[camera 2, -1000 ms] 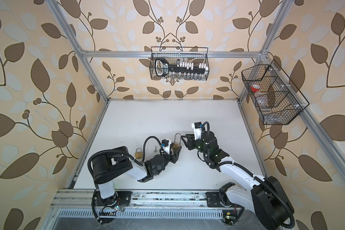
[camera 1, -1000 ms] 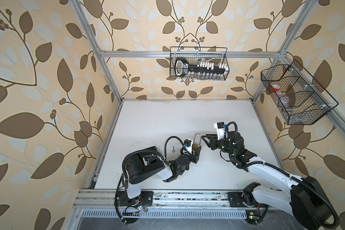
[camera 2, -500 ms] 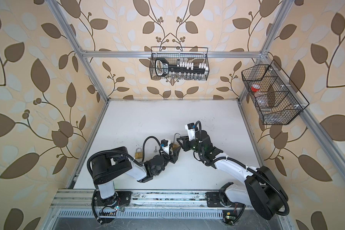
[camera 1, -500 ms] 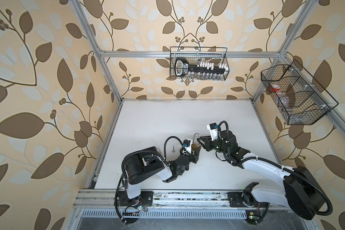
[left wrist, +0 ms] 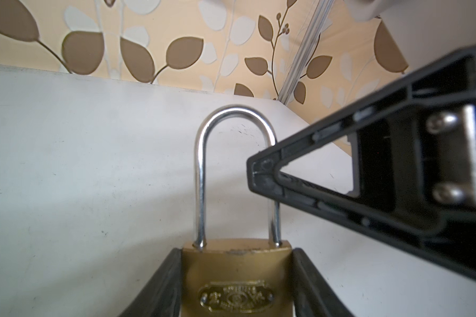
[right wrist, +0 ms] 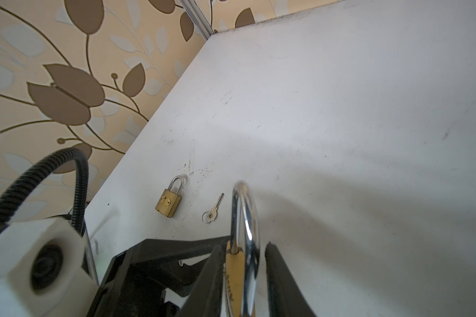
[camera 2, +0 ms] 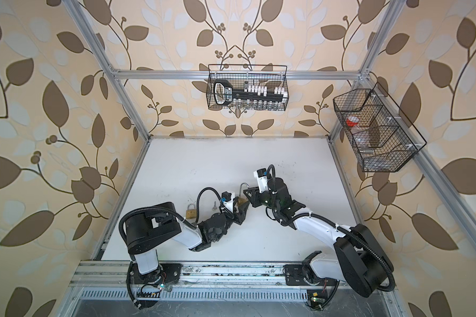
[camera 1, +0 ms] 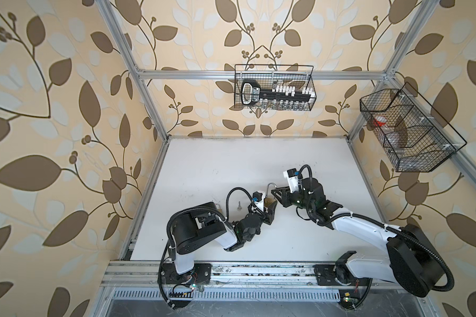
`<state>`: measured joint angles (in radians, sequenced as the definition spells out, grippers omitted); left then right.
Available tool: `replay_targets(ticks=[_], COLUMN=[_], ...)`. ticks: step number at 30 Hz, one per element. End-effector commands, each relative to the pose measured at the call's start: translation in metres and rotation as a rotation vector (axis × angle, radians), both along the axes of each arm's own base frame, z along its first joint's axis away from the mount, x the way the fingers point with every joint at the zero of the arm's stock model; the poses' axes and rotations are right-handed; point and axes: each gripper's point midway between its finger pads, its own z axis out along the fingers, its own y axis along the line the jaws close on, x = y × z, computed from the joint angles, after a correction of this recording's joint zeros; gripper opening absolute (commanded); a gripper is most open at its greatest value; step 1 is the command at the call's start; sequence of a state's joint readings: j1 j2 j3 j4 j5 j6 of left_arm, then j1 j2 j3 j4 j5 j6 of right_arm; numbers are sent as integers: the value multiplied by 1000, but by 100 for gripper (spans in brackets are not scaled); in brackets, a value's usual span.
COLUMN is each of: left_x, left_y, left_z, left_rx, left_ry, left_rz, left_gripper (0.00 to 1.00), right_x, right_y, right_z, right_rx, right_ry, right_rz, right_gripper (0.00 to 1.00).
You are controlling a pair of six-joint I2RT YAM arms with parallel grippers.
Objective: Unlock with the key
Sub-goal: 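Move the right gripper to the padlock shackle and close on it, then open the left gripper off the padlock body while the right holds the shackle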
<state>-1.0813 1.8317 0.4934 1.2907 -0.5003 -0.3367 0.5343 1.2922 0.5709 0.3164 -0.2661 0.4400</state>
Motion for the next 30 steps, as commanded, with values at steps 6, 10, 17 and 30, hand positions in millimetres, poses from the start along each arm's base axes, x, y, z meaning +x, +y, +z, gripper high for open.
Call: replay_targets(ticks=[6, 10, 17, 30], left_x=[-4, -5, -4, -6], left_y=[-6, -8, -7, -9], left_z=[54, 53, 53, 55], left_rx=[-199, -202, -198, -170], left_ry=[-70, -65, -69, -92], left_rz=[-28, -34, -29, -48], left_gripper=[0, 0, 0, 53], right_x=[4, 3, 2, 4], right_y=[7, 8, 8, 2], right_z=[4, 6, 7, 12], right_rx=[3, 7, 12, 36], right_ry=[-16, -20, -21, -26], right_rz=[24, 30, 34, 22], right_gripper=[13, 1, 0, 0])
